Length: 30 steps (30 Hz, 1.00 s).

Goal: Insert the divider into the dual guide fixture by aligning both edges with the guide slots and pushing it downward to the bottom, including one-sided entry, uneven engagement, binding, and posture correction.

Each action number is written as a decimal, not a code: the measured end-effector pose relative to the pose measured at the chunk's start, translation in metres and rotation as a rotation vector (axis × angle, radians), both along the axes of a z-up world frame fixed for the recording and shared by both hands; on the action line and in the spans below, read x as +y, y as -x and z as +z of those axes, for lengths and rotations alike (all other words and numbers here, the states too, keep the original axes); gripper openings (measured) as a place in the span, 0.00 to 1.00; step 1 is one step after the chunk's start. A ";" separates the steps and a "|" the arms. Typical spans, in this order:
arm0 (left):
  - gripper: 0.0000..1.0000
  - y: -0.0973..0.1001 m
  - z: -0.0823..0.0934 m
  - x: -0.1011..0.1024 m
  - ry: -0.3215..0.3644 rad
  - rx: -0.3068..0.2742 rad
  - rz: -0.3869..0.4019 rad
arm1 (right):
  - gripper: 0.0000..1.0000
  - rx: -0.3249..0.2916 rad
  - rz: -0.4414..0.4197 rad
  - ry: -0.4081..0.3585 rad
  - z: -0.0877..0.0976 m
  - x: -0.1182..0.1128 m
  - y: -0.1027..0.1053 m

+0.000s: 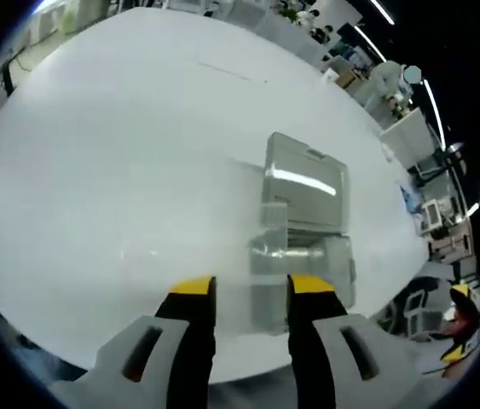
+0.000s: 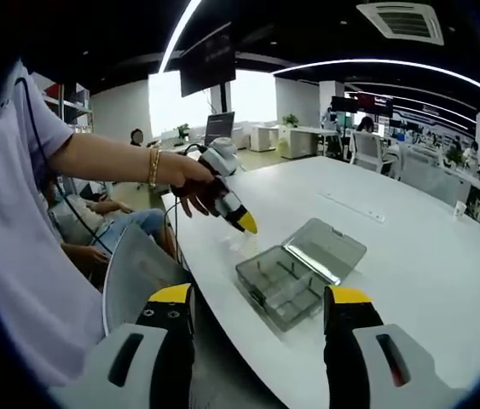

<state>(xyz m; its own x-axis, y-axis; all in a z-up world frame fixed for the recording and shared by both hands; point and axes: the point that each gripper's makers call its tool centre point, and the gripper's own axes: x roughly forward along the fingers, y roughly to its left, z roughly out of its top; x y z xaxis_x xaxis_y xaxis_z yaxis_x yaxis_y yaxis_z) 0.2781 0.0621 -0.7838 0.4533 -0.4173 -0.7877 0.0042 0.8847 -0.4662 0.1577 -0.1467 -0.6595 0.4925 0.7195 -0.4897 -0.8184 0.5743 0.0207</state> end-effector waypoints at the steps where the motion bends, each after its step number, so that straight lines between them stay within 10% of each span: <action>1: 0.30 0.000 0.001 -0.001 0.004 -0.003 -0.001 | 0.58 -0.001 0.000 0.002 0.000 0.001 0.000; 30: 0.30 0.013 0.047 -0.058 0.253 -0.136 -0.073 | 0.56 -0.004 -0.058 0.053 0.004 0.014 -0.002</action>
<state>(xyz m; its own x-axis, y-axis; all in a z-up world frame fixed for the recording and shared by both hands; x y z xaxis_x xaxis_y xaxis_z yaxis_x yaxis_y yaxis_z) 0.2649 0.0038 -0.7364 0.5091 -0.6278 -0.5888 0.1409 0.7356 -0.6625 0.1602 -0.1324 -0.6551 0.5351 0.6626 -0.5241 -0.7834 0.6213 -0.0145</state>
